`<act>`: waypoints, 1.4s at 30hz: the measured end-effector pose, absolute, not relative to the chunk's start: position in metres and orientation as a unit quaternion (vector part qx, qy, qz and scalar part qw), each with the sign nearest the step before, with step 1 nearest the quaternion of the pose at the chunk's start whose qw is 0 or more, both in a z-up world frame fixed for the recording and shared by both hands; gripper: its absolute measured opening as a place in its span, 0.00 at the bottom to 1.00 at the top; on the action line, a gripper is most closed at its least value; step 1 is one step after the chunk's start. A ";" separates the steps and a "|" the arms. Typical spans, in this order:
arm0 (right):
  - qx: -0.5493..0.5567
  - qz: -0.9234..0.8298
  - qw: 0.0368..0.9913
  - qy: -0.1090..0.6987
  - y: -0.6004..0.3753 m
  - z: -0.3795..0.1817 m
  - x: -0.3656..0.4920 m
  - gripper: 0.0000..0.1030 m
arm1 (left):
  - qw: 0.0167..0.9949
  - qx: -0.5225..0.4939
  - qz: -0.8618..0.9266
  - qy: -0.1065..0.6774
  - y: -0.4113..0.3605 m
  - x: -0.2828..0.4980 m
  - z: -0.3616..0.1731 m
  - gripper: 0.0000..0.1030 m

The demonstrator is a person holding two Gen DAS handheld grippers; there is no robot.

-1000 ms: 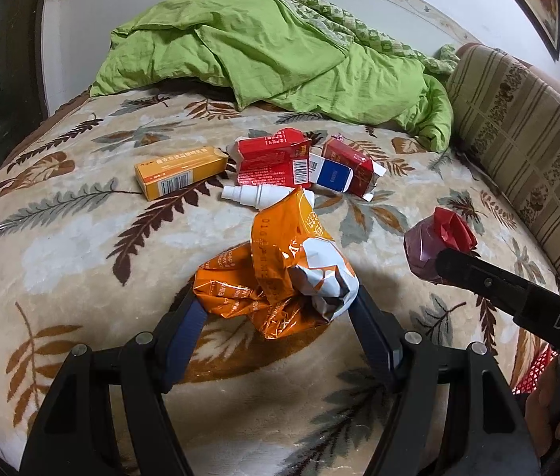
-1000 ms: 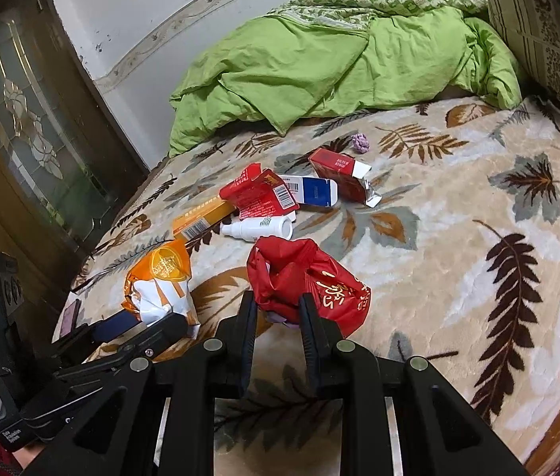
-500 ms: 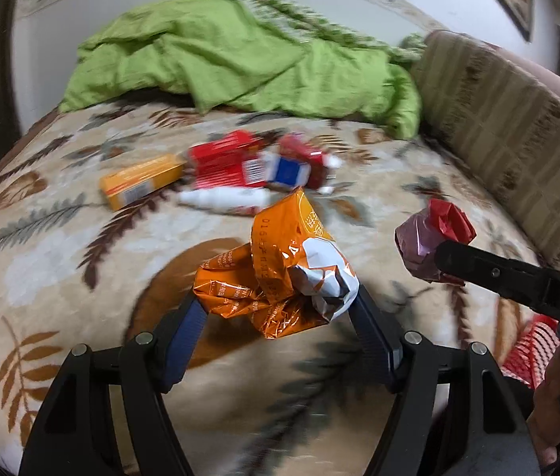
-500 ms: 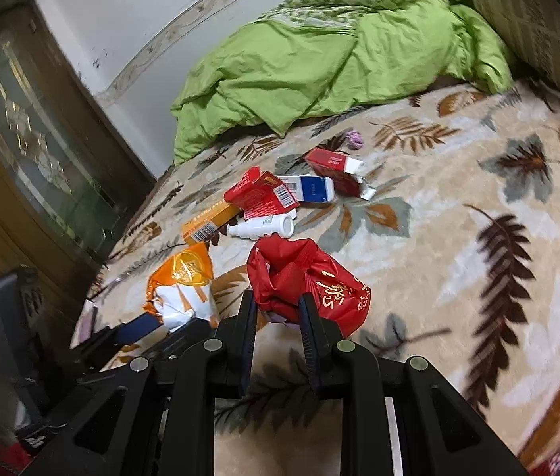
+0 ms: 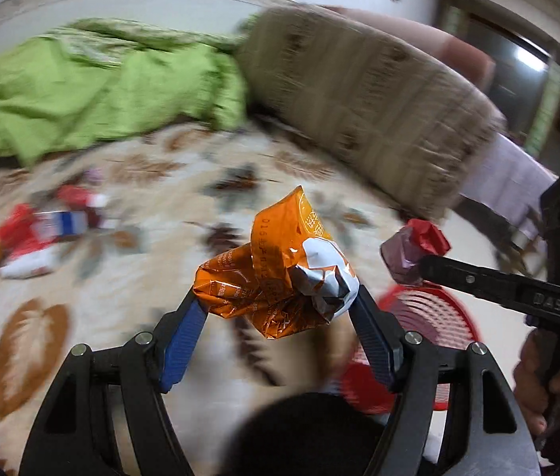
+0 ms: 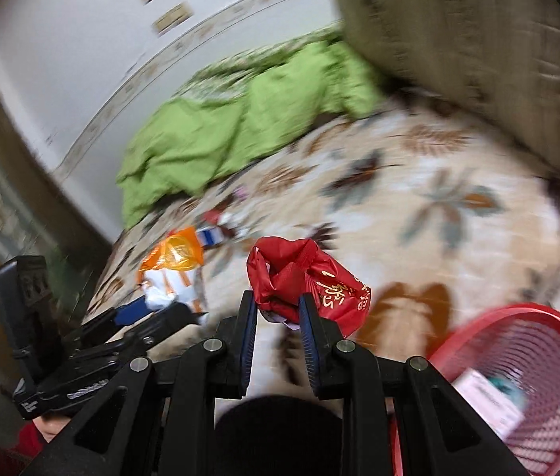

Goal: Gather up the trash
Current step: 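Carry both items to the red wastebasket and open the left tool, then open the right tool over the wastebasket to drop the red bag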

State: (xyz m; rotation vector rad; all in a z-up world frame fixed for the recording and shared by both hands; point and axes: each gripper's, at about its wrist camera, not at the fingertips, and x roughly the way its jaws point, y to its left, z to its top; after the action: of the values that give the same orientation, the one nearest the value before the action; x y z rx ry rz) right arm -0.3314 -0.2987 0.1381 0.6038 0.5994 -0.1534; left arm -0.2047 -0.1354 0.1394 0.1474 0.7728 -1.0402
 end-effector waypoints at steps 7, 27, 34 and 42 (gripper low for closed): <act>0.339 -0.165 0.883 0.278 -0.354 0.131 -0.408 0.22 | 0.726 0.113 -0.554 0.393 -0.206 -0.255 0.124 0.70; 0.381 -0.220 0.857 0.268 -0.386 0.116 -0.451 0.46 | 0.687 0.134 -0.572 0.429 -0.243 -0.280 0.111 0.74; 0.367 -0.197 0.866 0.276 -0.377 0.121 -0.428 0.46 | 0.710 0.107 -0.544 0.433 -0.217 -0.255 0.117 0.74; 0.340 -0.137 0.880 0.301 -0.345 0.120 -0.379 0.46 | 0.754 0.075 -0.491 0.430 -0.168 -0.214 0.121 0.74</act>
State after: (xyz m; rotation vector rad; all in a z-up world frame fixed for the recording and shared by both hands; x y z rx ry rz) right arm -0.3792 -0.3452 0.1201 0.7081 0.6273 -0.2856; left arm -0.2137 -0.1682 0.1212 0.1629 0.9382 -1.0722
